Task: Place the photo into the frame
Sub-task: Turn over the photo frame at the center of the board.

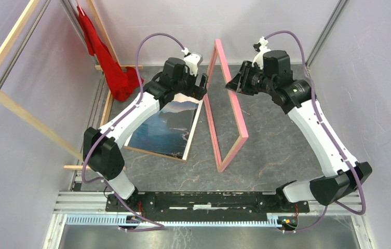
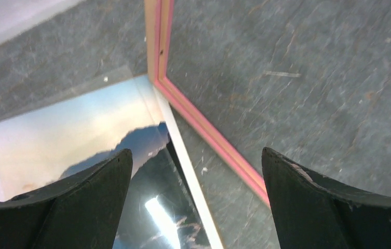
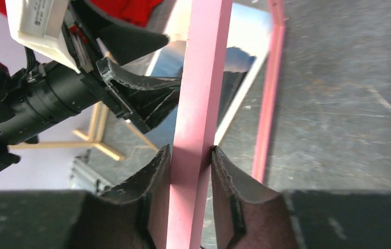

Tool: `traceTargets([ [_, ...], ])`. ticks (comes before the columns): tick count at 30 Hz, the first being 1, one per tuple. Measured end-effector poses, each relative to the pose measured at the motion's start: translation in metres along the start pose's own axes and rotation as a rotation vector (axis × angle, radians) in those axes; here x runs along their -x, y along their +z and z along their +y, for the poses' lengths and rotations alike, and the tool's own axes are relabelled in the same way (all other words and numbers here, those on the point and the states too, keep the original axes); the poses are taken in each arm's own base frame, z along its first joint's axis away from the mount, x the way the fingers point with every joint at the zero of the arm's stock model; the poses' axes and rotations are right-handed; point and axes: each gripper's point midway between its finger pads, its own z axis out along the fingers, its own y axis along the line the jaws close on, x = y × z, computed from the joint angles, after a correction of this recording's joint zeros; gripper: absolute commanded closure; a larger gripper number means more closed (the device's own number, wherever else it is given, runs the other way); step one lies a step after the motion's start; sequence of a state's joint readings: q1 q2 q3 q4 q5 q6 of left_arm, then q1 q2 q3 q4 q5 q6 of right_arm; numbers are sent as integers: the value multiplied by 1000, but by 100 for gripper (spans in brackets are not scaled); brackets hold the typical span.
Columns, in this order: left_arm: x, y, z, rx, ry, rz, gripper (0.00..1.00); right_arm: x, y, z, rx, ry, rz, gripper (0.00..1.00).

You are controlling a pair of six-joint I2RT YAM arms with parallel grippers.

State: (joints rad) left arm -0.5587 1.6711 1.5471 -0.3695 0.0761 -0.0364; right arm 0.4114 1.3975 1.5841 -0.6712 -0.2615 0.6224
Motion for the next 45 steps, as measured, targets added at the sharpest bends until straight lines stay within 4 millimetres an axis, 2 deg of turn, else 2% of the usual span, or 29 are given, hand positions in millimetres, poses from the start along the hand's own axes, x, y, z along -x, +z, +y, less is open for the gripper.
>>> traceTargets([
  [6,-50,5,10,35,34,121,0,11,-25,-36,-203,-104,-81,85],
  [12,-119,8,25,84,97,267,0,12,-49,-78,-416,-188,-119,99],
  [15,-161,5,35,114,137,360,0,6,-62,-97,-502,-220,-128,100],
  [17,-175,6,38,122,152,395,0,1,-68,-107,-549,-237,-128,100],
  [22,-177,19,37,131,177,379,0,-23,-76,-145,-701,-274,-62,100],
  [26,-182,34,23,113,233,371,0,-47,-82,-176,-825,-294,10,100],
  [30,-197,45,13,103,285,397,0,-57,-88,-191,-892,-303,22,100],
  [33,-208,51,16,111,310,422,0,-63,-91,-197,-912,-301,19,100],
  [36,-211,51,18,116,314,431,0,-73,-84,-204,-913,-289,27,99],
  [41,-194,50,17,103,303,426,0,-108,-53,-215,-837,-245,89,71],
  [45,-164,43,21,77,268,398,0,-141,-16,-220,-746,-195,160,38],
])
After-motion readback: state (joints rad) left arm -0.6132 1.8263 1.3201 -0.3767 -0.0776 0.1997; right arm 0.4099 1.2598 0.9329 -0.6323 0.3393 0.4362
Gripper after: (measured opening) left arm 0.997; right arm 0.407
